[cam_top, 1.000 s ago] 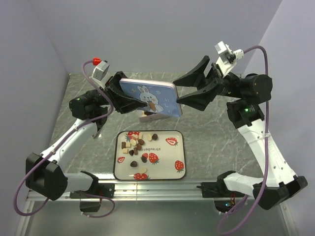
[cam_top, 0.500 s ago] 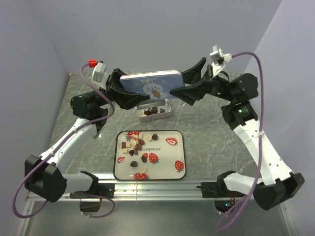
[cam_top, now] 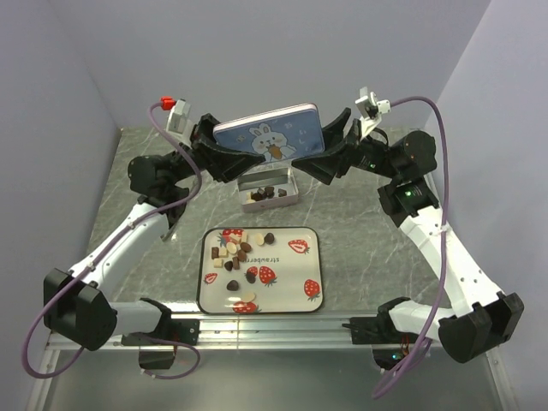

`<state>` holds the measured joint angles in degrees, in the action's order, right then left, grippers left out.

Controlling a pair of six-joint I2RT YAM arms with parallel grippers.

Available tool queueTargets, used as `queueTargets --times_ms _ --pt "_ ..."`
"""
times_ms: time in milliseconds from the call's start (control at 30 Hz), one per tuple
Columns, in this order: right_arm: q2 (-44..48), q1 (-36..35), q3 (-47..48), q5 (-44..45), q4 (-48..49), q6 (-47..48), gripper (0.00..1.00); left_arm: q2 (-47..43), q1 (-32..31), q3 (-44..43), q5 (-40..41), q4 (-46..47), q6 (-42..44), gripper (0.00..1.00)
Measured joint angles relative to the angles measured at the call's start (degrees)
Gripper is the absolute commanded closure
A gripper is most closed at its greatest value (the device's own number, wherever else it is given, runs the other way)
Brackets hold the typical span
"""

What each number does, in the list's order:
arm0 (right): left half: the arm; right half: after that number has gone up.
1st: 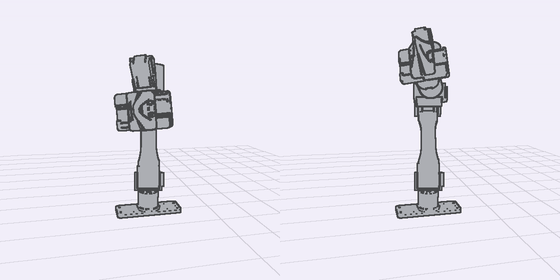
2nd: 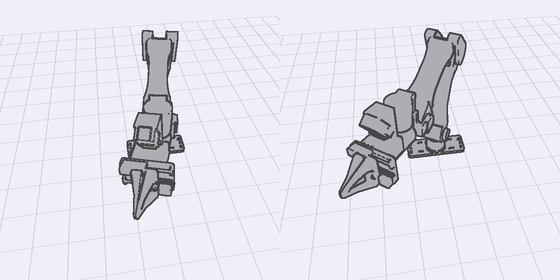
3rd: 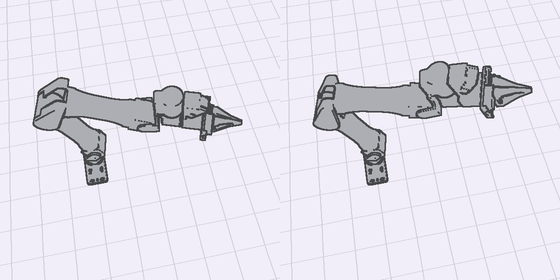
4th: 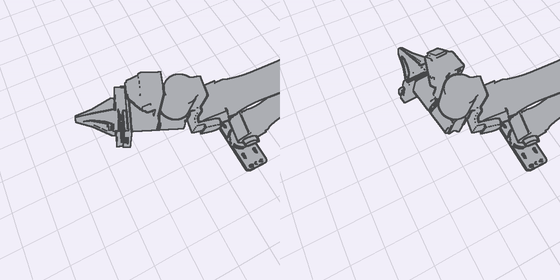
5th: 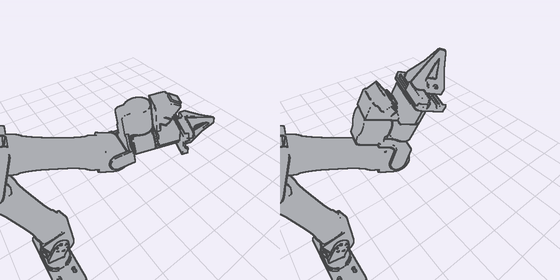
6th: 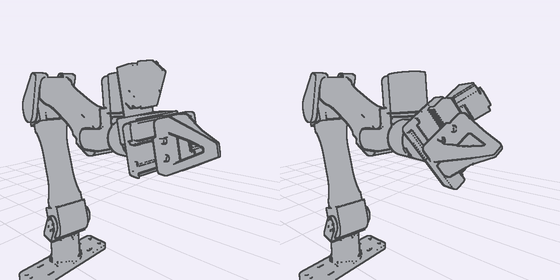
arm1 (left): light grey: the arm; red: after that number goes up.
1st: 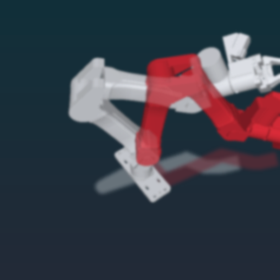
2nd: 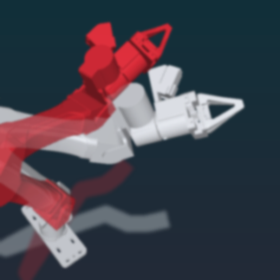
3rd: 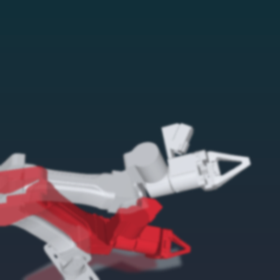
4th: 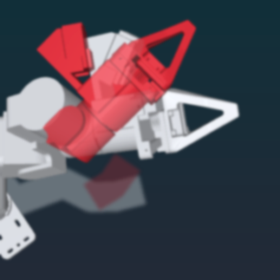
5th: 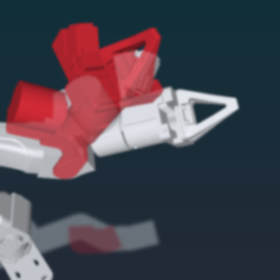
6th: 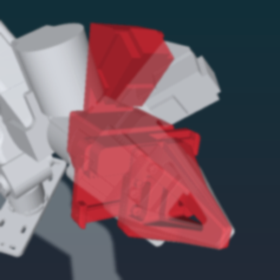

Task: Pack the chocolate

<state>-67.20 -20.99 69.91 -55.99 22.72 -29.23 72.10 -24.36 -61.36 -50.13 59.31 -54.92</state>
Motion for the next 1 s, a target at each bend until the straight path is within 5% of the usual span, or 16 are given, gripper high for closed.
queueTargets --times_ms 367,533,733,833,867,1000 --pt "1.62 0.0 -1.75 0.17 1.49 2.75 0.61 2.84 0.0 -0.81 0.26 -5.01 -0.28 0.99" --pt "1.49 -0.02 -1.88 0.59 2.27 3.28 0.97 2.91 0.0 -0.81 -0.7 -6.16 -0.39 0.99" --pt "1.07 -0.11 -3.61 1.42 4.85 1.81 1.0 2.8 0.2 -0.79 -0.9 -8.72 0.55 0.99" --pt "1.09 -0.17 -4.5 2.6 5.33 1.11 1.0 2.43 0.37 -0.74 -0.5 -10.71 2.1 0.65" --pt "1.16 -0.26 -4.83 3.08 5.44 0.85 1.0 2.12 0.44 -0.68 -0.33 -11.58 2.95 0.45" --pt "1.97 -1.05 -6.01 5.73 4.9 0.59 1.0 0.11 1.44 0.31 1.86 -16.13 7.34 0.22"
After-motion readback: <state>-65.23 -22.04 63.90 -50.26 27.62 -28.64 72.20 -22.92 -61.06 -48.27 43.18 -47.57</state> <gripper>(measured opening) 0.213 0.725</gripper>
